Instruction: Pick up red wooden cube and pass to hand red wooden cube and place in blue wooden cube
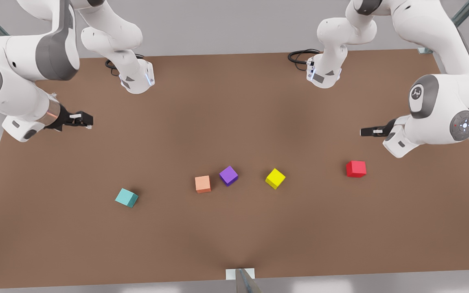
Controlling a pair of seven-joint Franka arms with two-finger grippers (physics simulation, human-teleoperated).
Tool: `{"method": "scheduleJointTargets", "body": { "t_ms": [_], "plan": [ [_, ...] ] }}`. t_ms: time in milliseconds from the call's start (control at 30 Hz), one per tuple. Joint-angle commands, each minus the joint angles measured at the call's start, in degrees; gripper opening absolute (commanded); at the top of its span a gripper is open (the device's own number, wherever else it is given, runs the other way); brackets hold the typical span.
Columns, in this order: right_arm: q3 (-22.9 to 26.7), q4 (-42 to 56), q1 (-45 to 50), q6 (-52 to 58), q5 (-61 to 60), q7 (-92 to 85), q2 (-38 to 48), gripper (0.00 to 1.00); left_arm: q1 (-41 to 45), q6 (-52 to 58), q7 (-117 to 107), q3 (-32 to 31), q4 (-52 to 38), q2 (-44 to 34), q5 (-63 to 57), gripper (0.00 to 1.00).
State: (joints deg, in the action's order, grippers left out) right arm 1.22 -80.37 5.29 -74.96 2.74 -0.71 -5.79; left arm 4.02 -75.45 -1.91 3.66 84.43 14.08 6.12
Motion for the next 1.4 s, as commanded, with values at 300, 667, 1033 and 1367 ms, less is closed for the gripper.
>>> {"method": "scheduleJointTargets", "body": {
  "t_ms": [300, 667, 1033, 1367],
  "plan": [
    [0.01, 5.58, -0.46, -3.44, -0.27, 3.08, -4.49, 1.00, -2.43, -40.21, 4.90, 0.65, 16.46, 11.14, 0.12, 1.00],
    [0.10, 5.48, -0.55, -3.71, -3.17, 3.43, -5.37, 1.00, -3.05, -49.97, 4.81, 2.58, 25.17, 11.75, -4.19, 1.00],
    [0.10, 5.40, -0.55, -3.71, -3.44, 3.34, -5.37, 1.00, -2.35, -46.89, 20.71, 2.67, 27.10, 12.20, -4.27, 1.00],
    [0.10, 4.96, -0.55, -3.62, -3.35, 3.17, -5.37, 1.00, -2.70, -52.34, 24.32, 3.20, 26.75, 15.89, -4.01, 1.00]
  ]
}}
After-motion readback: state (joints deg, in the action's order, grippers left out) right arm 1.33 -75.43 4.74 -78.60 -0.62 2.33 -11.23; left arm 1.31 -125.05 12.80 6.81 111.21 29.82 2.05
